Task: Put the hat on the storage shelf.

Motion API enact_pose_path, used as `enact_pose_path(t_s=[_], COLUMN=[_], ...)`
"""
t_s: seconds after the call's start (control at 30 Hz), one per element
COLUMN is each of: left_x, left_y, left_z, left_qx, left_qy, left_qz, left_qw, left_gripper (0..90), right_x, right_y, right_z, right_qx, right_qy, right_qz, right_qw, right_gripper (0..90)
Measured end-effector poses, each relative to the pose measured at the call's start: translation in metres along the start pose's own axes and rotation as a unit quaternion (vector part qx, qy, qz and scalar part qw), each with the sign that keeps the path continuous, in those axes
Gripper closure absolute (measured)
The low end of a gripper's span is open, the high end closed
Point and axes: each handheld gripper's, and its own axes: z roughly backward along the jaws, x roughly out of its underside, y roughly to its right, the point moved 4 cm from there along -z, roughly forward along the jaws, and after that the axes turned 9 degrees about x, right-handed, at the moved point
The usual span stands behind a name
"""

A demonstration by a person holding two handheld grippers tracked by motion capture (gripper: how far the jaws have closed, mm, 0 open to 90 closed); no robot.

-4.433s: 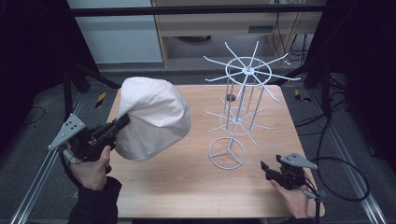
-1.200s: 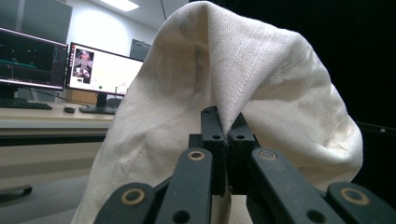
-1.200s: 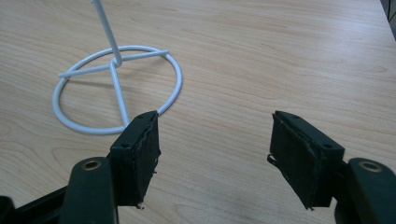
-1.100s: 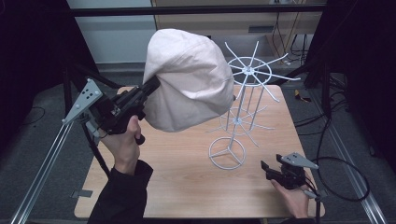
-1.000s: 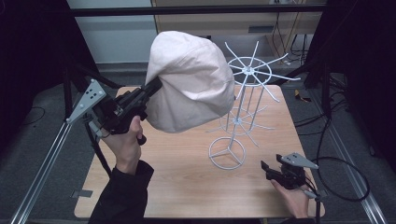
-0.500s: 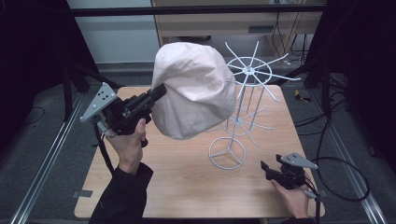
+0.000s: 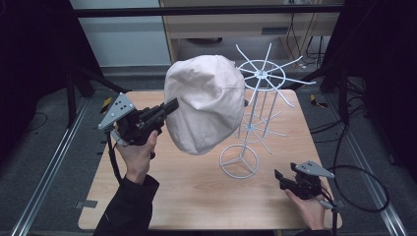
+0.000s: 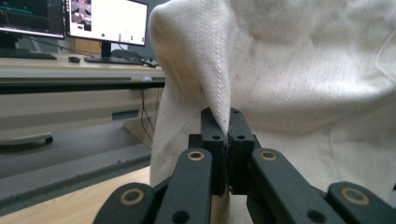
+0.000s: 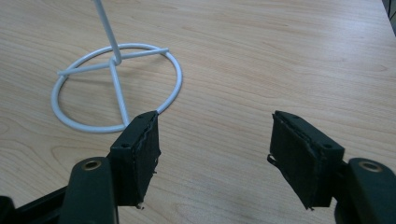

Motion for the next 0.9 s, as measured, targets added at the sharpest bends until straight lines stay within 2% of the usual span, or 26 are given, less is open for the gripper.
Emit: enact_pose_path(t_s=[0.3, 0.53, 0.9], left_x=[0.017, 0.026, 0.038], left_y=[-0.002, -0.001, 0.000], left_z=[-0.006, -0.013, -0.019], left_qx=[-0.002, -0.003, 0.001], left_qy=[-0.016, -0.038, -0.057], left_qz=[0.001, -0.006, -0.005], left_qw=[0.9999, 0.9992, 0.9984], left_gripper=[88.0, 87.7, 87.4], right_x=[0.000, 0.000, 0.000], right_y=[0.000, 0.000, 0.000], right_z=[0.000, 0.000, 0.000], right_qx=[0.001, 0.000, 0.001], right_qy=[-0.001, -0.001, 0.000], right_qz=[0.001, 0.000, 0.002], right_qw=[1.0000, 1.0000, 1.0000], right_gripper=[33.2, 33.1, 33.0])
